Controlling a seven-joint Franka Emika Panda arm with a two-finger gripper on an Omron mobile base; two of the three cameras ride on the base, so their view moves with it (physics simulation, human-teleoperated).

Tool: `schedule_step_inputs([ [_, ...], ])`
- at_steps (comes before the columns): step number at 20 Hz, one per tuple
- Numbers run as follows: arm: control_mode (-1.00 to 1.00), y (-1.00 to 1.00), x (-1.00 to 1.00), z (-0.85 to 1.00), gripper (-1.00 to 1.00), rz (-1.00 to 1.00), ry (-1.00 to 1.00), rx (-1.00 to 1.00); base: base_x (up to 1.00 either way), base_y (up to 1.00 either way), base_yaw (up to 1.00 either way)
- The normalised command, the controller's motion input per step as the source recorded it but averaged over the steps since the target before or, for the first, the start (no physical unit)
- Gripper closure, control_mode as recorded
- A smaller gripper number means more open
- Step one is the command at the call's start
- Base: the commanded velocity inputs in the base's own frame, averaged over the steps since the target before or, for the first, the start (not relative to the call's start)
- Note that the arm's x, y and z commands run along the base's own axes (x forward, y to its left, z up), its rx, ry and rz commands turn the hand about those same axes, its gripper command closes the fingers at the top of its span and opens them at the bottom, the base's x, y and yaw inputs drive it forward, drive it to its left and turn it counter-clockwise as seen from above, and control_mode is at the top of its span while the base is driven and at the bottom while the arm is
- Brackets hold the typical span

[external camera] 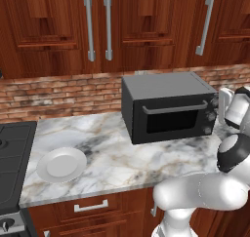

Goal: Pull the toaster oven rack outwards. Pick up the baguette from the plate and place it on the toaster oven rack. Close the toaster oven door fully and set the temperature to the lowest setting.

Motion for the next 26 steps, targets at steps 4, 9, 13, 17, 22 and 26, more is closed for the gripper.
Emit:
schedule_step_inputs([
  [4, -1.0, 0.0, 0.33, 0.0, -1.0, 0.0, 0.0, 0.0, 0.0, 0.0, 0.0],
  [9, -1.0, 0.0, 0.08, 0.0, -1.0, 0.0, 0.0, 0.0, 0.0, 0.0, 0.0],
  [13, -1.0, 0.0, 0.0, 0.0, -1.0, 0.0, 0.0, 0.0, 0.0, 0.0, 0.0],
  [17, -1.0, 0.0, 0.0, 0.0, 1.0, 0.0, 0.0, 0.0, 0.0, 0.0, 0.0],
  [22, -1.0, 0.0, 0.0, 0.0, 1.0, 0.0, 0.0, 0.0, 0.0, 0.0, 0.0],
  [26, -1.0, 0.0, 0.0, 0.0, 1.0, 0.0, 0.0, 0.0, 0.0, 0.0, 0.0],
])
